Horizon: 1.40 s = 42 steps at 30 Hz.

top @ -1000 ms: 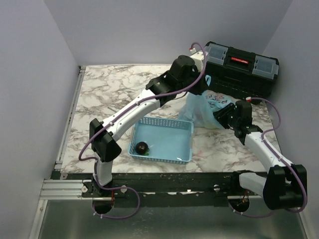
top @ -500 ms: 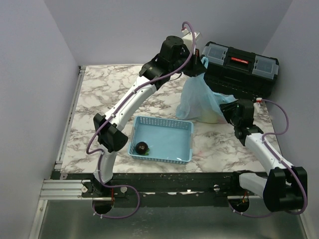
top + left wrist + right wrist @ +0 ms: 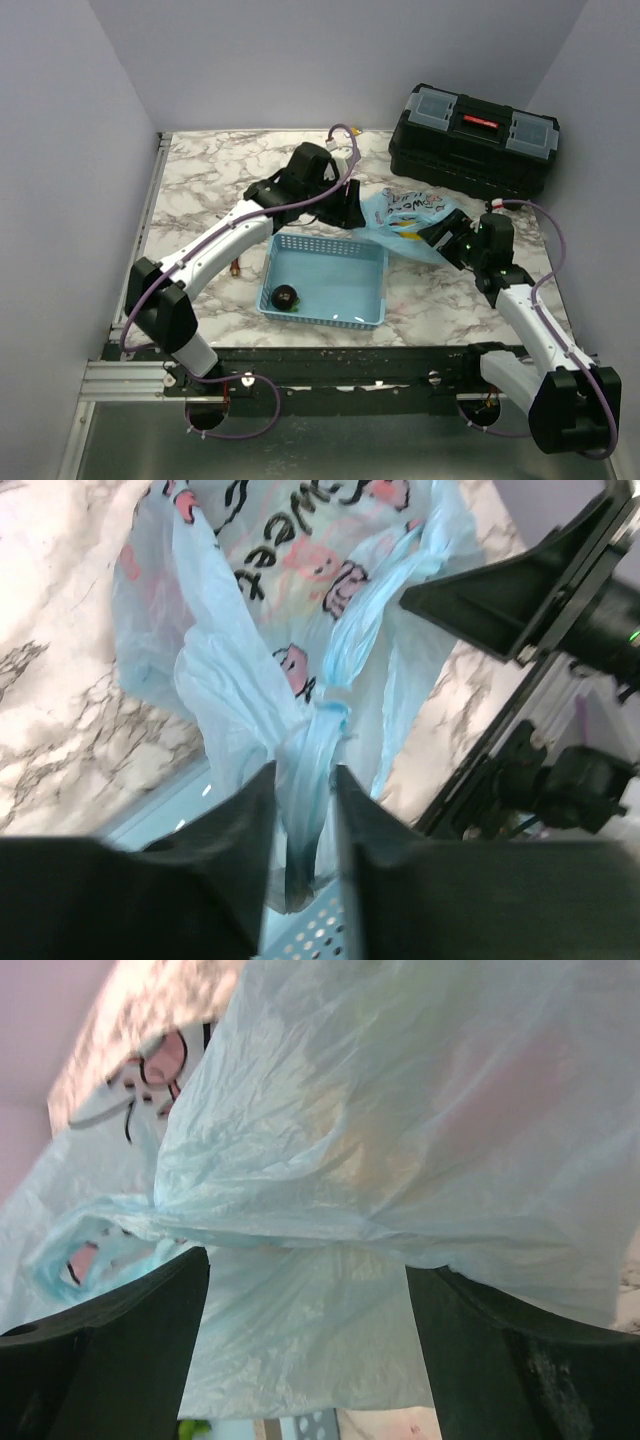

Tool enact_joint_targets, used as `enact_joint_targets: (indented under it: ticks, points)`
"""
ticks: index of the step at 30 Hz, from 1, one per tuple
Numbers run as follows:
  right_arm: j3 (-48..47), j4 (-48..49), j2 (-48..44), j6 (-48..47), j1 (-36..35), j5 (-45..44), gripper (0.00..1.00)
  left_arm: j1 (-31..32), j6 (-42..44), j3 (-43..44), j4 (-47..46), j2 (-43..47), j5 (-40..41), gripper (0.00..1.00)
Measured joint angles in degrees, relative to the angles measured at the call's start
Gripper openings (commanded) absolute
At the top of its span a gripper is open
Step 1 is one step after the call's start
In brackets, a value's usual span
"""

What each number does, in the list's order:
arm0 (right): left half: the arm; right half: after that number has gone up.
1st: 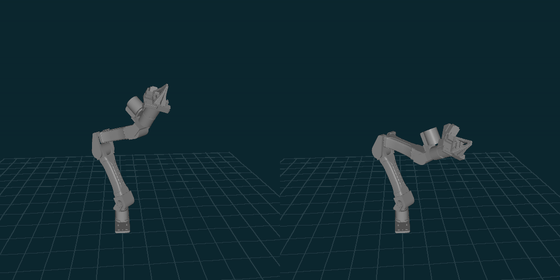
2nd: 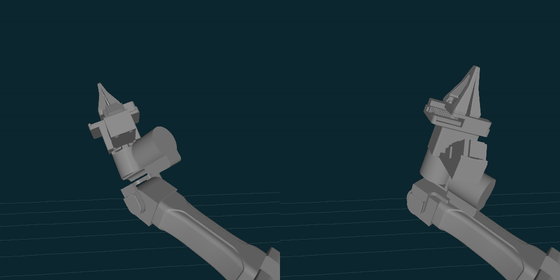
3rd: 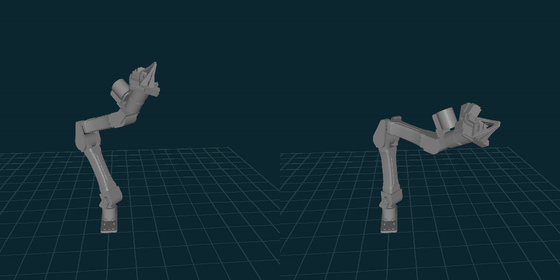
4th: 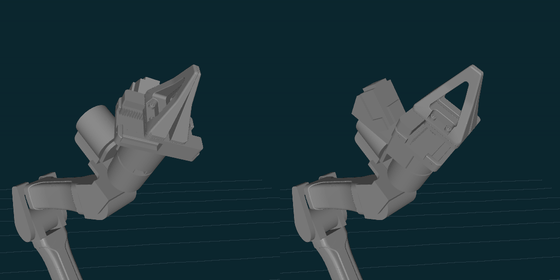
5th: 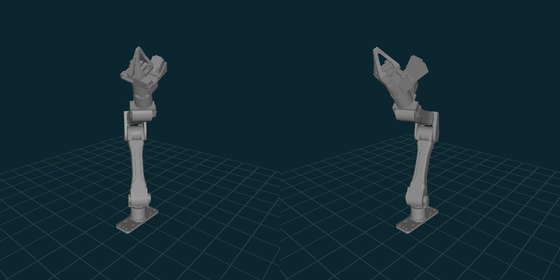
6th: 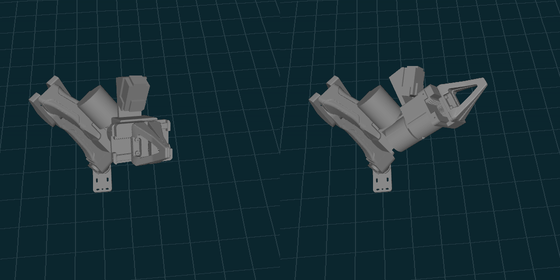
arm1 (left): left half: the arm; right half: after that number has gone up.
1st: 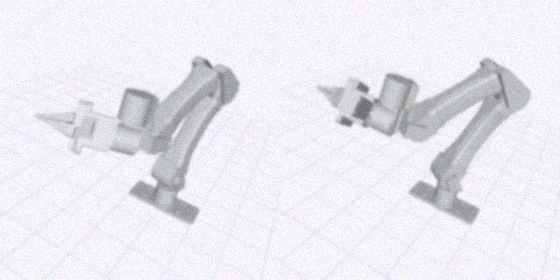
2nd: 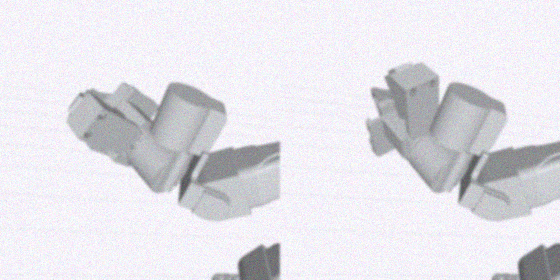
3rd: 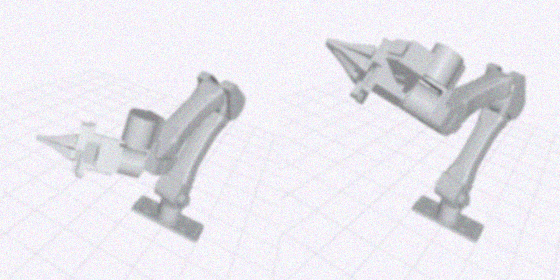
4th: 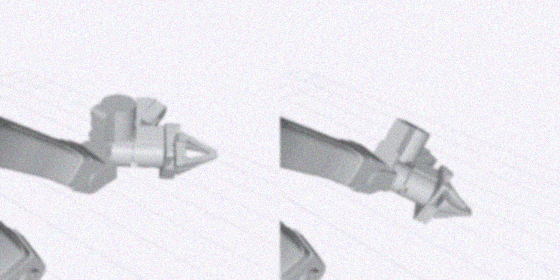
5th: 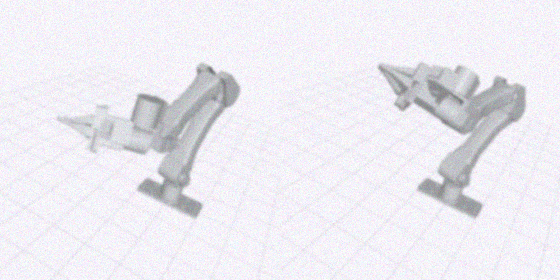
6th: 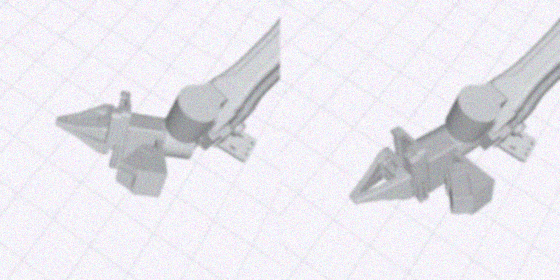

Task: Take the fake fruits out of the plastic bag
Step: Untie the plastic bag at the center of the board.

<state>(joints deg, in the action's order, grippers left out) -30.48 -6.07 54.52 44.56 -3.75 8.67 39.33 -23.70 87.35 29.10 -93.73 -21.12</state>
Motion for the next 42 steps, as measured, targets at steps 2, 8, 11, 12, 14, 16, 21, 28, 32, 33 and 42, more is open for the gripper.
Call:
enact_joint_targets:
  ticks: [2, 8, 11, 12, 14, 16, 21, 28, 32, 33, 42]
  points:
    - [-0.04, -0.72, 1.38, -2.60, 0.00, 4.83, 0.70, 0.07, 0.31, -4.13, -0.07, 3.48, -0.31, 0.67]
    - [-0.70, -3.10, 2.67, -8.52, -0.92, 13.81, 0.59, 2.16, 2.32, -8.50, -0.87, 14.25, -2.05, 0.83]
    - [-1.25, -4.11, 1.79, -9.27, -1.79, 15.34, 0.53, 6.40, 3.39, -8.72, -1.22, 18.71, -1.64, 0.84]
    - [-1.22, -4.50, 1.01, -9.14, -1.95, 15.65, 0.54, 8.09, 3.63, -8.72, -1.33, 19.85, -0.96, 0.87]
    - [-1.22, -5.70, -0.96, -8.52, -2.16, 15.98, 0.54, 11.28, 3.87, -8.52, -1.60, 21.14, 0.26, 0.92]
    - [-1.25, -7.74, -3.26, -7.98, -2.21, 16.00, 0.56, 12.90, 4.02, -7.85, -1.60, 20.65, 2.16, 0.99]
    - [-4.37, -15.87, -8.41, -8.26, -2.21, 14.64, 0.64, 13.11, 5.97, -5.60, -1.46, 15.58, 7.30, 0.99]
    - [-13.70, -18.23, -6.97, -9.49, -2.19, 14.19, 0.64, 16.68, 12.04, 2.86, 1.40, 6.45, 18.38, 0.99]
    - [-16.06, -16.94, -1.99, -9.46, -2.21, 14.60, 0.65, 16.76, 13.68, 8.50, 2.80, 2.78, 23.71, 0.97]
    - [-16.63, -16.76, -0.55, -9.64, -2.21, 14.64, 0.72, 16.76, 14.01, 8.70, 2.89, 2.64, 24.83, 0.96]
    - [-25.77, -15.61, 5.31, -10.97, -2.89, 13.22, 0.80, 16.63, 15.98, 11.87, 3.67, 0.26, 28.44, 0.47]
